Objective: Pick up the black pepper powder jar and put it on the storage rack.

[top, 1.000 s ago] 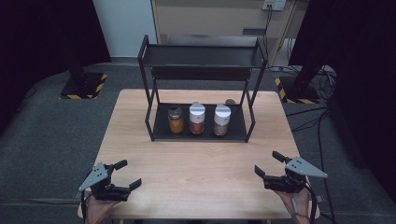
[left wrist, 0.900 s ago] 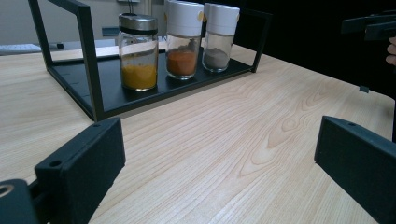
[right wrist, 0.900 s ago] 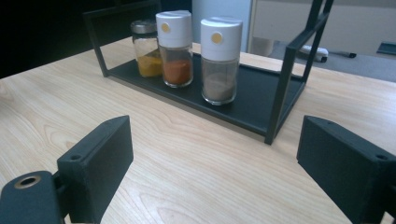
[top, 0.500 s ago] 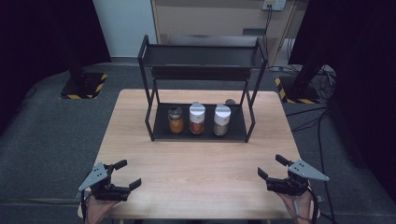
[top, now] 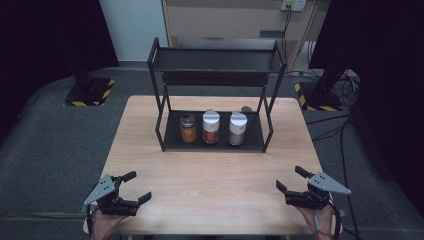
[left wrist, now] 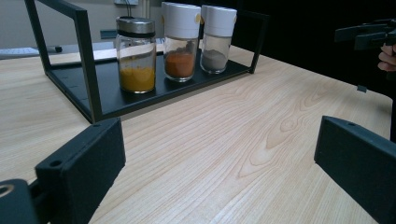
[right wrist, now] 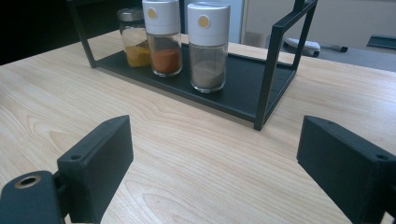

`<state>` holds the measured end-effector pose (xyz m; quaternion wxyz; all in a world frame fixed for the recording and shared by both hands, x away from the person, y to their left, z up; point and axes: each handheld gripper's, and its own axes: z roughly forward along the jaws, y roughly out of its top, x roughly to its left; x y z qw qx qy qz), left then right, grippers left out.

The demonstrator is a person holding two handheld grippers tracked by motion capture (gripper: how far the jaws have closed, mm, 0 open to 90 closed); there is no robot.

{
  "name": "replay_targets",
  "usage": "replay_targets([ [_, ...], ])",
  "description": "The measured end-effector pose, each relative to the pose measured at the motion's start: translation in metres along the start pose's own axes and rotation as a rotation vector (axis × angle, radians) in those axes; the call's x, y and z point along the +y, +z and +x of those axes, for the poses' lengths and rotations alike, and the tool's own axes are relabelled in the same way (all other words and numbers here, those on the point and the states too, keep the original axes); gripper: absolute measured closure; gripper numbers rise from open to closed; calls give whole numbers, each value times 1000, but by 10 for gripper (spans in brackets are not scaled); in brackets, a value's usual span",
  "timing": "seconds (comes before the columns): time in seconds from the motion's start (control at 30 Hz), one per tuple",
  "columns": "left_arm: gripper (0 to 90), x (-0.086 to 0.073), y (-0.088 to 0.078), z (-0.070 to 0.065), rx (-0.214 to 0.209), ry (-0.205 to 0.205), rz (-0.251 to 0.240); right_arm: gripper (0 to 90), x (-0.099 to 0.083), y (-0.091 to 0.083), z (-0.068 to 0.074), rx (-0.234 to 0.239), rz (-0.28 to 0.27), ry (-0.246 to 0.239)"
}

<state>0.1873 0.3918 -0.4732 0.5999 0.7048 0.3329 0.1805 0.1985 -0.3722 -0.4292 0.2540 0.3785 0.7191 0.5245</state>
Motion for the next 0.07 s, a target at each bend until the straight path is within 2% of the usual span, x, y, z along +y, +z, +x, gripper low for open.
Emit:
replay_targets([
  [0.07, 13, 0, 0, 0, 0, 1, 0, 110, 0, 0, -1, 2, 1, 0],
])
